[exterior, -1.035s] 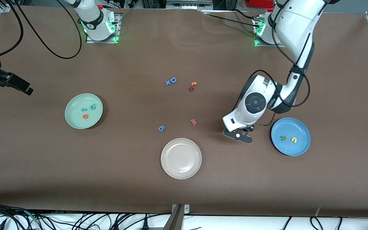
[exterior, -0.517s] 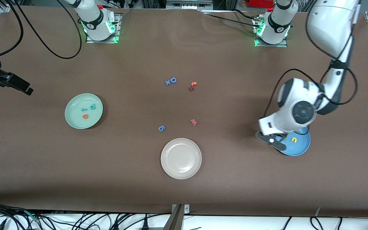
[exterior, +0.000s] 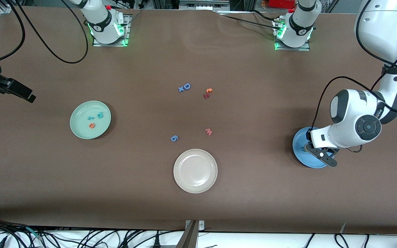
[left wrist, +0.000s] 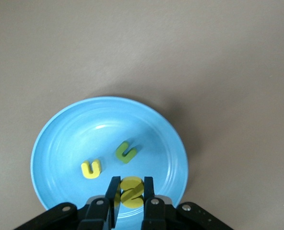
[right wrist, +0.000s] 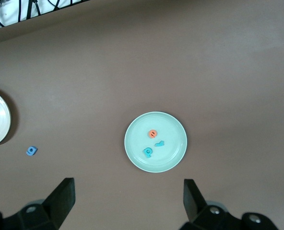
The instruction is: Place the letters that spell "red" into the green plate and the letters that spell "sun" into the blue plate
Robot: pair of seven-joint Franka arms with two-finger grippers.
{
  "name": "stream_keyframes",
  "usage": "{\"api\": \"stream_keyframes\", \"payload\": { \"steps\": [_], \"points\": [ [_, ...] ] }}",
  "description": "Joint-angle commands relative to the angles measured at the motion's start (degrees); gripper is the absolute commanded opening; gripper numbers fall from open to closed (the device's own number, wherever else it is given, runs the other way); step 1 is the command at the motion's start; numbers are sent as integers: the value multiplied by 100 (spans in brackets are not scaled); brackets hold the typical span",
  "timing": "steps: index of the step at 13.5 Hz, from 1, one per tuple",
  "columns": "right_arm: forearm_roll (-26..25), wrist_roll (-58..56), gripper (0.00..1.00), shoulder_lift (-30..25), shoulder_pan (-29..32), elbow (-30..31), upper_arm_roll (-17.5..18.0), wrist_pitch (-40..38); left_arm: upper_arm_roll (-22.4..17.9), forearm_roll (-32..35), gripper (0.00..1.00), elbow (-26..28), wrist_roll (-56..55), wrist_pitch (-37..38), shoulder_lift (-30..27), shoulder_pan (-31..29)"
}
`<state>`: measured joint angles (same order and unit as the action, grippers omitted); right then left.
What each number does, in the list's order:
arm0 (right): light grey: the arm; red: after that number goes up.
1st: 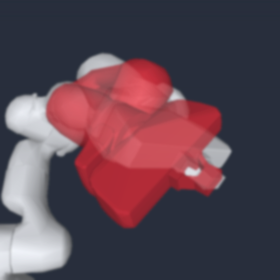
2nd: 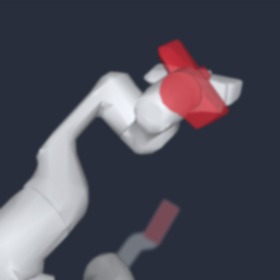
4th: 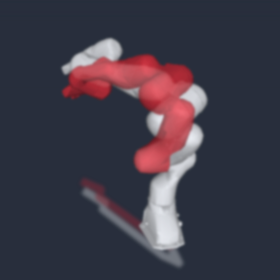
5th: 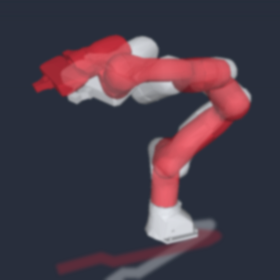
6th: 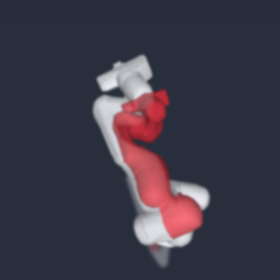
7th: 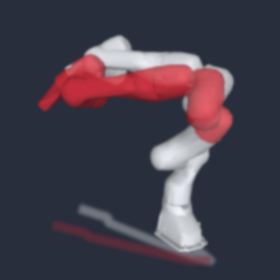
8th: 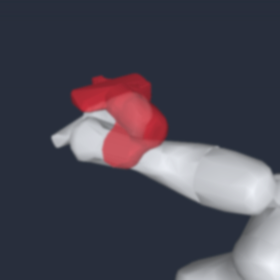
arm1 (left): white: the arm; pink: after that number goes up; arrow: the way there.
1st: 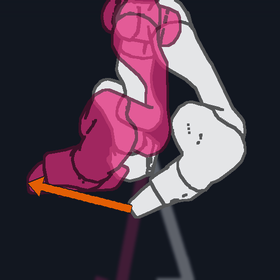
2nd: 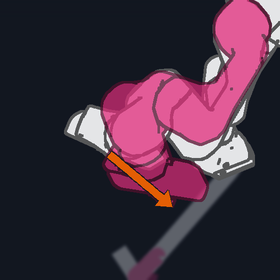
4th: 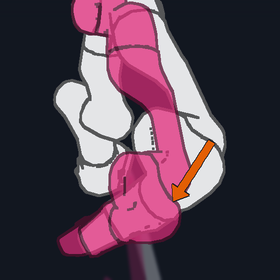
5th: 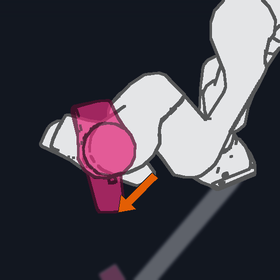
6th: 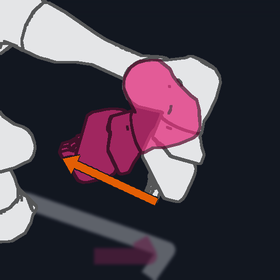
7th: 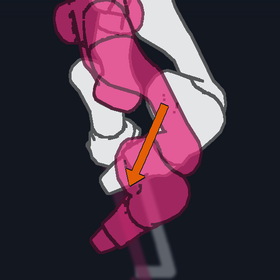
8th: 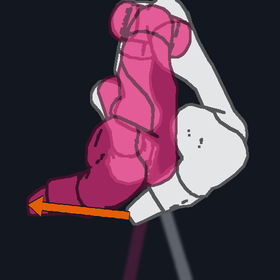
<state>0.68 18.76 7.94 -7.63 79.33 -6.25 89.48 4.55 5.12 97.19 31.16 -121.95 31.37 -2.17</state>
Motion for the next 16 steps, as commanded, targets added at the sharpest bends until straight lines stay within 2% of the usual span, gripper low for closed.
{"api": "stream_keyframes", "payload": {
  "steps": [1, 2, 3, 5, 9, 16],
  "points": [
    [2, 5, 100, -65, 34, 65, 45, 52, 46, -3, 24, -139, 189, 75, 158, -143],
    [2, 5, 100, -65, 34, 65, 45, 52, 46, -11, 73, -139, 93, 75, 167, -134],
    [2, 5, 100, -65, 34, 65, 45, 52, 46, -20, 100, -218, 109, 67, 167, -169],
    [2, 5, 100, -74, 25, 65, 45, 43, 46, -29, 100, -560, 92, 84, 194, -178],
    [2, 5, 100, -74, 34, 65, 54, 43, 46, -73, 100, -885, -22, 311, 141, -178],
    [2, 5, 100, -65, 25, 65, 54, 87, 125, -55, 100, -2369, -2050, 2594, 150, -82]
  ]
}}
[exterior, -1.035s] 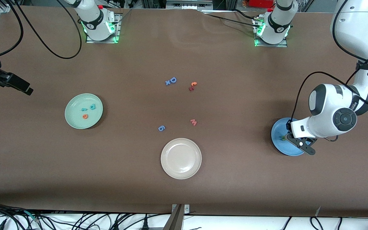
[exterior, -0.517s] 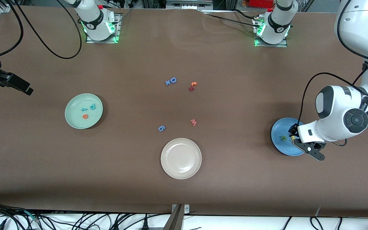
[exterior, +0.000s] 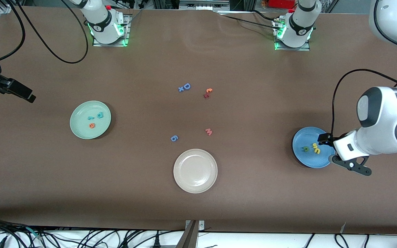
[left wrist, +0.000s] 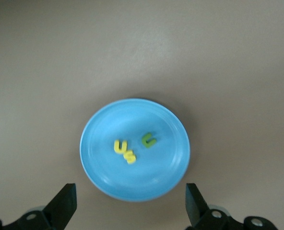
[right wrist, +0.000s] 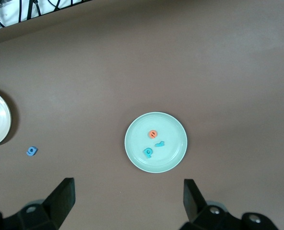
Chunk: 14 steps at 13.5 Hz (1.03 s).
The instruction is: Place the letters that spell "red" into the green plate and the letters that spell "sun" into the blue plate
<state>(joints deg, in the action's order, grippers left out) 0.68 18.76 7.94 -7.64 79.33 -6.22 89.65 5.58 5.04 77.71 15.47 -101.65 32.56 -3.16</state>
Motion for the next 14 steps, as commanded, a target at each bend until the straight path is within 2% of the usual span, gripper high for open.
{"api": "stream_keyframes", "payload": {
  "steps": [1, 2, 5, 7, 8, 10, 11, 14],
  "points": [
    [2, 4, 100, -65, 26, 65, 42, 70, 22, -56, 100, -658, -701, 880, 31, 34],
    [2, 4, 100, -65, 26, 65, 42, 70, -22, -65, 100, -861, -825, 1084, 22, 52],
    [2, 4, 100, -65, 26, 65, 42, 61, -57, -65, 100, -784, -1027, 1243, -513, 78],
    [2, 4, 100, -65, 26, 65, 42, 61, -127, -74, 100, -469, -1072, 1288, -1039, 122],
    [2, 4, 100, -65, 26, 65, 42, 61, -293, -135, 100, -276, -1072, 1288, -1311, 227],
    [2, 4, 100, -65, 26, 65, 50, 70, -967, -372, 100, -12, -1072, 1288, -1795, 778],
    [2, 13, 100, -65, 26, 65, 50, 70, -1084, -364, 100, 138, -1072, 1297, -2041, 921],
    [2, 13, 100, -74, 26, 65, 50, 79, -1086, -512, 100, 646, -1072, 1236, -2552, 948]
  ]
}}
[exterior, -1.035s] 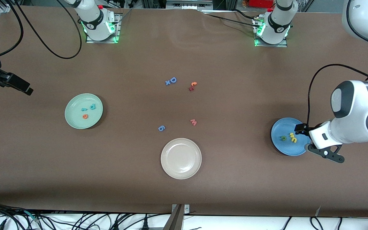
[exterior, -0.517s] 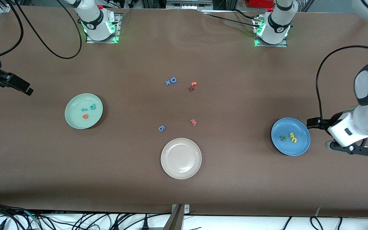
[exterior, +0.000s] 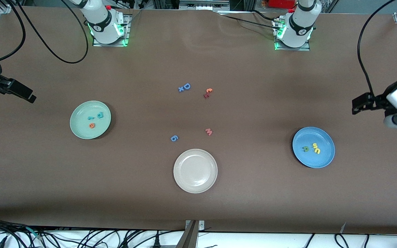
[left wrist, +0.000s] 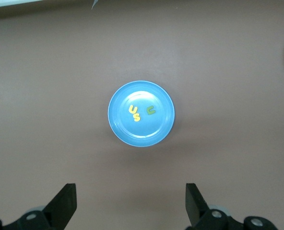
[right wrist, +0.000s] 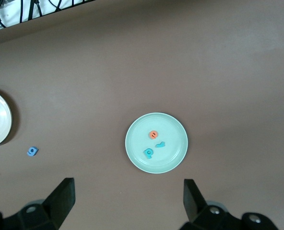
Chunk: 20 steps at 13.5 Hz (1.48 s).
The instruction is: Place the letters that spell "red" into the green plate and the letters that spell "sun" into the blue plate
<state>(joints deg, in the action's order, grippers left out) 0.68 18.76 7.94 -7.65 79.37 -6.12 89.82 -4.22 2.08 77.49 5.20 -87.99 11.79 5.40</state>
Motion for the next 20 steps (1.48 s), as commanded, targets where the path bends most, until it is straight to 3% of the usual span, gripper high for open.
{"api": "stream_keyframes", "payload": {
  "steps": [1, 3, 6, 20],
  "points": [
    [2, 13, 100, -74, 27, 61, 41, 62, -105, -347, 100, 897, -37, -174, -632, 58],
    [2, 4, 100, -74, 27, 61, 41, 62, -114, -480, 100, 1363, 7, -489, -914, 40],
    [2, 13, 100, -74, 27, 61, 41, 62, -114, -472, 100, 1550, 8, -552, -1056, 31],
    [-16, -22, 100, -65, 1, 43, 41, 229, -61, -393, 100, 1304, 34, -86, -933, 93]
  ]
}}
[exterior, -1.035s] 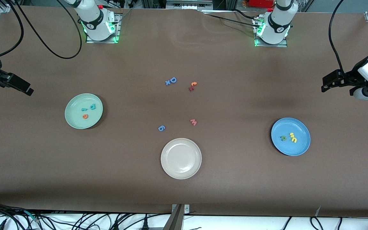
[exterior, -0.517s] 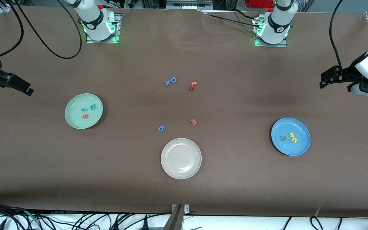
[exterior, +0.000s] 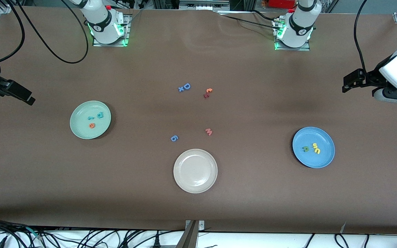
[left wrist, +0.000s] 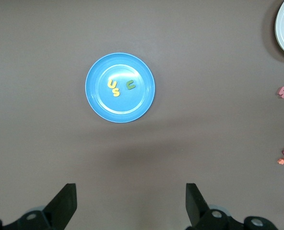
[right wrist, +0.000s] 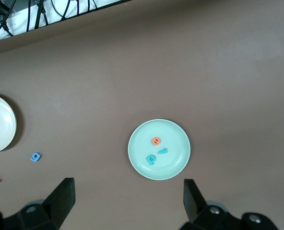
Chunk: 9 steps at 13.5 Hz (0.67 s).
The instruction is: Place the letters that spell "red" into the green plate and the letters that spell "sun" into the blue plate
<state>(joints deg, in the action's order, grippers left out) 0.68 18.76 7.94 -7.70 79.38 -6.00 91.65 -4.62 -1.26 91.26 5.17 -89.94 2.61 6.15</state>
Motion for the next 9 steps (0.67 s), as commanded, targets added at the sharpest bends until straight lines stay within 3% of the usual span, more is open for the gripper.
{"api": "stream_keyframes", "payload": {
  "steps": [1, 9],
  "points": [
    [-24, -4, 100, -65, 5, 34, 29, 46, -21, -59, 100, -73, 37, 108, -15, 18],
    [-42, -13, 100, -47, -12, 34, 38, 37, 23, 196, 100, -91, 54, 108, 12, 53]
  ]
}}
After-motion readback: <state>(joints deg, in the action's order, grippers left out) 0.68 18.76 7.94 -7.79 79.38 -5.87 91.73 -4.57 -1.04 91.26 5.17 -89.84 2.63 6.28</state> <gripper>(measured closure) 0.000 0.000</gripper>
